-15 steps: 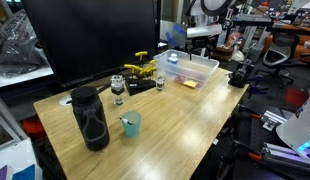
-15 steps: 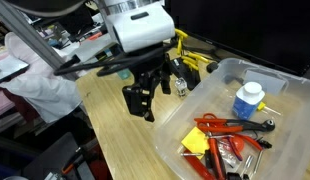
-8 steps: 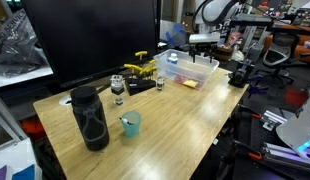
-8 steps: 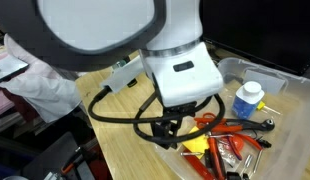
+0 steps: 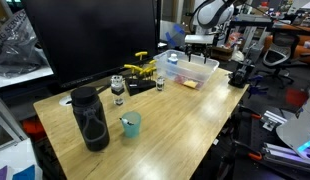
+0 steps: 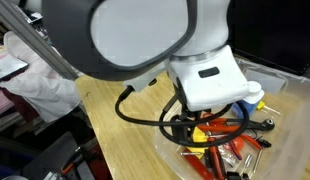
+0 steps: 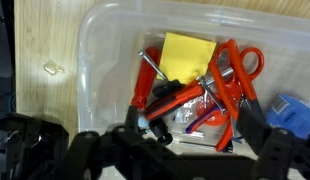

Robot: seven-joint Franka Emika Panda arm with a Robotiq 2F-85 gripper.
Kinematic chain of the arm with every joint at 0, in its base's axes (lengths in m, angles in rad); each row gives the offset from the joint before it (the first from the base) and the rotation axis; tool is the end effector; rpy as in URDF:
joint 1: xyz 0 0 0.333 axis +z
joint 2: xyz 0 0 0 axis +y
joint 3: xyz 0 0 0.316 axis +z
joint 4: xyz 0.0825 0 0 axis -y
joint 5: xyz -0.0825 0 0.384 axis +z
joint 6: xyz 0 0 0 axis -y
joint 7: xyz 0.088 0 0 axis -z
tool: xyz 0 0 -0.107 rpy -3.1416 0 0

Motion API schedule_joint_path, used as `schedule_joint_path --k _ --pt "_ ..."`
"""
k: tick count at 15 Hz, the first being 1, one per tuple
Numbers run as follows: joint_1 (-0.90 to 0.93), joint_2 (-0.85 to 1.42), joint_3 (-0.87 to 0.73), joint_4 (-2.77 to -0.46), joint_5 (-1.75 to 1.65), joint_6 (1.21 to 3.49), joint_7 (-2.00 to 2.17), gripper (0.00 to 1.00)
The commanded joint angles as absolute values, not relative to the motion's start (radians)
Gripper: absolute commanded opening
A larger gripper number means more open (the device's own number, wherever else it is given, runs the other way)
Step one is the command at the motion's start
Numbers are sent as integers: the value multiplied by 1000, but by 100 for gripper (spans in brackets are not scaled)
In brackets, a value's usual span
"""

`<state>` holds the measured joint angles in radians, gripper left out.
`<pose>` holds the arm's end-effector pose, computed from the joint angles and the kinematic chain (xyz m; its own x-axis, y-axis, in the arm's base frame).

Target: Pick up a bolt from the box and set it on the table

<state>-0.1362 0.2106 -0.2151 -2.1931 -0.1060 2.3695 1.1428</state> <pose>0.5168 -0.1901 0.2889 0.1601 -0.9829 0.0906 -0.9849 -0.1530 0.0804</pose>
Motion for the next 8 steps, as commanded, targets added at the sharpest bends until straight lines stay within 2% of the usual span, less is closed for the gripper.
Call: schedule_joint_path --k 1,8 --pt "-129 213 -223 -2189 -103 2367 1140 100" --pt "-129 217 -220 -2194 -87 2409 1146 100"
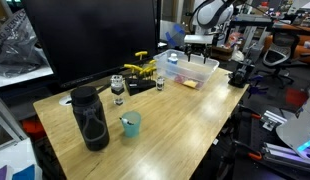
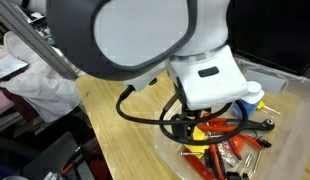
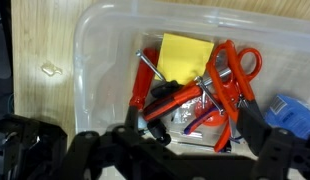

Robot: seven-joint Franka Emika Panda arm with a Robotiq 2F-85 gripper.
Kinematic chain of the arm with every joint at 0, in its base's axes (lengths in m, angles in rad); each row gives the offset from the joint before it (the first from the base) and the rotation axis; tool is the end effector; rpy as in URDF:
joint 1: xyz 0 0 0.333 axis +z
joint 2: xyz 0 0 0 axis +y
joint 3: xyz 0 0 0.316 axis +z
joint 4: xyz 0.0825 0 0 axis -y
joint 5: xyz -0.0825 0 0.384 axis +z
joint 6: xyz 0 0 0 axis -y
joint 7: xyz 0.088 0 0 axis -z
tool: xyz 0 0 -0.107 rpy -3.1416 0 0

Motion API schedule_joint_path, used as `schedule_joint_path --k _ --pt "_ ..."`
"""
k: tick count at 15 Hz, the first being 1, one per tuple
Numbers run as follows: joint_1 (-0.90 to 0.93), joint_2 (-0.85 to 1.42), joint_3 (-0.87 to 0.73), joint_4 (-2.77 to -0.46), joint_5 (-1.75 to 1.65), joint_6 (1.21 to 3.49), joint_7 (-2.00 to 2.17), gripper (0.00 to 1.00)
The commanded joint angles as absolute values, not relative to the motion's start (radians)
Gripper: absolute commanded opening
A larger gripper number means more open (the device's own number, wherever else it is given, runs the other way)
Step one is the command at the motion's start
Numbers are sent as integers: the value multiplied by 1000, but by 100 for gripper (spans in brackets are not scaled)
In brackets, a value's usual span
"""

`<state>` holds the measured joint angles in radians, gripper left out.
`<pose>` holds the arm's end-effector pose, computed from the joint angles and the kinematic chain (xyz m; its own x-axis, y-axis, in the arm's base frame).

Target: Pick up a bolt from the box and set it on the table

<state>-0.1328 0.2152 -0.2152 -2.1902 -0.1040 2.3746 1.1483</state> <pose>0.5187 -0.1887 0.2881 0.1569 -0.9833 0.0921 -0.9857 -0.1501 0.0765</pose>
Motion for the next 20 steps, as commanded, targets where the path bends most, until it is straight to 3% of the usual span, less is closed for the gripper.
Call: schedule_joint_path --k 1,20 --pt "-128 217 -221 -2194 -91 2412 1145 100" --pt "-129 217 -214 -2193 19 2323 1016 100"
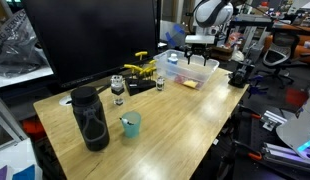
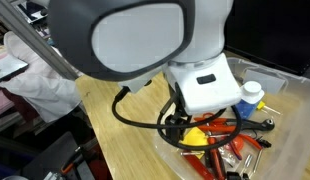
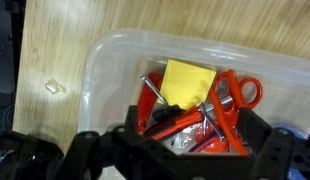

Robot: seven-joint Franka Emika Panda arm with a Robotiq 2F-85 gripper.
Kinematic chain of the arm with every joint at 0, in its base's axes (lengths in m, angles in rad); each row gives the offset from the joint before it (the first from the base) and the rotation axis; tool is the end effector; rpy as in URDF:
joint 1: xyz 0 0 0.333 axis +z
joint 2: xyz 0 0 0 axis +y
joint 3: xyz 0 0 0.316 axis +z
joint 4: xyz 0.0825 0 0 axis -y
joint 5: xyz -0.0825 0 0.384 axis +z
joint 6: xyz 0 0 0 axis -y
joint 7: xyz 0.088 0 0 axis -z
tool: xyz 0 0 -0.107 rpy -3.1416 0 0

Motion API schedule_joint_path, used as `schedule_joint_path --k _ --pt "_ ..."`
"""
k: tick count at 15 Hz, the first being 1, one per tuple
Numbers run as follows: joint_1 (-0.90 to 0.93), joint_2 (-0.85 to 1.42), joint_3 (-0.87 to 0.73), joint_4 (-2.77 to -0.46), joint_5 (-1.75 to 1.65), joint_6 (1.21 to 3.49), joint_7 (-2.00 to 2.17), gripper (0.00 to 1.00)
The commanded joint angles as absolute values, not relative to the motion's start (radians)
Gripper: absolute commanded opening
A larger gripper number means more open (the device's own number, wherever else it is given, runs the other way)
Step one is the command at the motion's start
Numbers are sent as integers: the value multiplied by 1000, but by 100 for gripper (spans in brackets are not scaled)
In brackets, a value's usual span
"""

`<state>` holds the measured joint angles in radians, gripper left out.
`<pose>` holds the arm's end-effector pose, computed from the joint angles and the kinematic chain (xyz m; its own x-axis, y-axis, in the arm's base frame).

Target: Pick up a bolt from the box and set it on the table

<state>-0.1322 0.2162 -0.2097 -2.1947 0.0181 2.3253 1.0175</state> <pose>0.5135 -0.1821 0.2814 0.1994 -0.9798 -0.0146 -0.9761 -0.1999 0.0855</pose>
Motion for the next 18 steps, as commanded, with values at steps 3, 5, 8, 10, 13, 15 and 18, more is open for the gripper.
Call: schedule_joint_path --k 3,5,8,10,13,15,18 --pt "-129 217 -214 -2193 19 2322 1016 100" --pt "-129 217 -214 -2193 19 2322 1016 100" --pt "-129 217 -214 -2193 19 2321 1016 100" --pt "-129 217 -214 -2193 19 2321 1016 100" --pt "-131 257 -211 -2186 32 2368 1009 100" --pt "-139 293 -207 -2181 57 2407 986 100" --pt "-152 346 -204 -2168 102 2449 949 100"
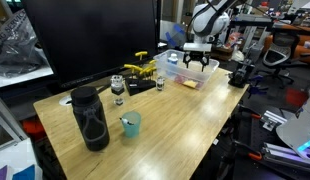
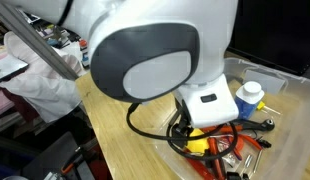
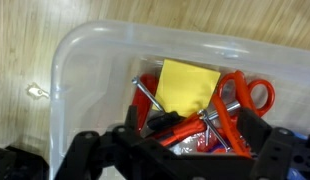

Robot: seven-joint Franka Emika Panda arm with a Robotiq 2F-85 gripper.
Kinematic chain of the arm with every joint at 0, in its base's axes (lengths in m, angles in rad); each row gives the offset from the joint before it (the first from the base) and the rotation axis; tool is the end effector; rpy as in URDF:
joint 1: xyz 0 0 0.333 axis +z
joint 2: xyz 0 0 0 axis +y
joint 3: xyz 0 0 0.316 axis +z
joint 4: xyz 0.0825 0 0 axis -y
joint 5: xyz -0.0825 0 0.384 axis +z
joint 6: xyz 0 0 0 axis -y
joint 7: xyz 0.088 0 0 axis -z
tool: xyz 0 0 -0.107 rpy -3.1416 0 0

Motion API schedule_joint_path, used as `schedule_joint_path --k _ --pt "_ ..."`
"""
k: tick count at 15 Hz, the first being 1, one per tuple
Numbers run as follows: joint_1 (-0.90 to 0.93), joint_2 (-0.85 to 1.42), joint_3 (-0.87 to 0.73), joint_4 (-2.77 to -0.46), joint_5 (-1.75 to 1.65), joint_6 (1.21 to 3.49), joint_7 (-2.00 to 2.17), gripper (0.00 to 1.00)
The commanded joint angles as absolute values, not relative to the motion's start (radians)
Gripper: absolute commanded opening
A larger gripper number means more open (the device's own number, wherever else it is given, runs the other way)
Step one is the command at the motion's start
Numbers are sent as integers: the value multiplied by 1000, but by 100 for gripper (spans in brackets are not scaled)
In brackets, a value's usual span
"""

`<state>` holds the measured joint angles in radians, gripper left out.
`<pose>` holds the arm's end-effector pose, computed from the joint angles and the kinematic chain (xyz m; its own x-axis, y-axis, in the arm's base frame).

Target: Pick up a bolt from the box and set it on the table

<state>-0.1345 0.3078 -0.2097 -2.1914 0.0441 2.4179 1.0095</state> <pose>0.5177 -0.1859 0.2410 0.1887 -0.9820 -0.0081 -0.9787 -0.1887 0.0813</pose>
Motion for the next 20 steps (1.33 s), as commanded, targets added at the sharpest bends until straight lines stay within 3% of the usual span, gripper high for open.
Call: schedule_joint_path --k 1,20 --pt "-158 363 -203 -2161 122 2455 929 100" --pt "-163 453 -240 -2140 104 2464 741 100"
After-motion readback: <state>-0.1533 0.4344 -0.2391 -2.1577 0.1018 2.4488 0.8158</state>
